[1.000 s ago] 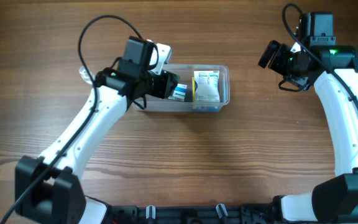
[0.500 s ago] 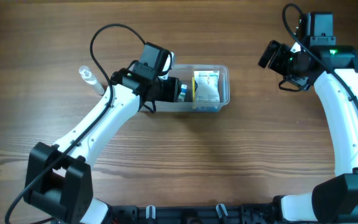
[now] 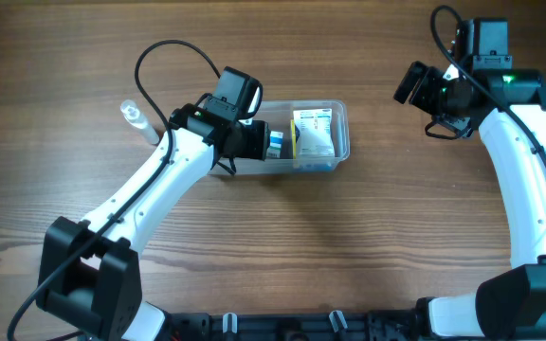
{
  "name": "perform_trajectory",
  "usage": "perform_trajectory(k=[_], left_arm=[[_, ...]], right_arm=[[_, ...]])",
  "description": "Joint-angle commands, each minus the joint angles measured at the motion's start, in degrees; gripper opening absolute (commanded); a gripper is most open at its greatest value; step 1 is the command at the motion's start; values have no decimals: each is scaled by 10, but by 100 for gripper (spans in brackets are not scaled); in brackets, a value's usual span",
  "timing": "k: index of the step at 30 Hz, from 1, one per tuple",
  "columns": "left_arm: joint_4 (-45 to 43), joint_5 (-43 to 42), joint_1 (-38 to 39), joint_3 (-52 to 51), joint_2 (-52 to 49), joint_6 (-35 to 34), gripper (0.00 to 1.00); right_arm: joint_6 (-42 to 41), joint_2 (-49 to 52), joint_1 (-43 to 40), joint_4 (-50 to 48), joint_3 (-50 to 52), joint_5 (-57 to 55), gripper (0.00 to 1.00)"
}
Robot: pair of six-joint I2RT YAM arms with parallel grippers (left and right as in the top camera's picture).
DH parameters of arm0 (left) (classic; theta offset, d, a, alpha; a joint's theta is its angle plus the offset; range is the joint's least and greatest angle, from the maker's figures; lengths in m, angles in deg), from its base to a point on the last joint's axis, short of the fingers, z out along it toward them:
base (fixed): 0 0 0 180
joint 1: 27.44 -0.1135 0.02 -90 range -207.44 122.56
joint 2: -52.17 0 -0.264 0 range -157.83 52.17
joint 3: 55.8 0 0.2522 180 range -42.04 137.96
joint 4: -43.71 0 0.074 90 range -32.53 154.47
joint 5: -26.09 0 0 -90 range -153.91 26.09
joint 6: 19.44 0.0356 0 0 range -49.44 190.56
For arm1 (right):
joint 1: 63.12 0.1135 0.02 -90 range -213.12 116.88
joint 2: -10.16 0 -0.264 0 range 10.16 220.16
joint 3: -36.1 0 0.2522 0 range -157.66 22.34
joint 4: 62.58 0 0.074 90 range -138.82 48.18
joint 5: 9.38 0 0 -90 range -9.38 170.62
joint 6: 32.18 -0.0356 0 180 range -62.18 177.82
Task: Pack container
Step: 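Lower the Zam-Buk tin into the container and open the left gripper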
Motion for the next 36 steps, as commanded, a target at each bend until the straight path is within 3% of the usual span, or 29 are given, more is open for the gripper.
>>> perform_trajectory(k=[1, 7, 12, 28, 36], left_arm=[[1, 8, 1, 9, -4, -5, 58], [1, 7, 1, 9, -4, -5, 75], [0, -4, 1, 9, -4, -5, 99], [-8, 13, -14, 9, -3, 27, 100], [62, 11, -75, 66, 78, 1, 100]], right_arm=[[-7, -11, 0, -2, -5, 7, 100], [-7, -11, 0, -2, -5, 7, 100], [-7, -11, 0, -2, -5, 7, 100], [-7, -11, 0, -2, -5, 7, 100], [-7, -11, 0, -2, -5, 7, 100]])
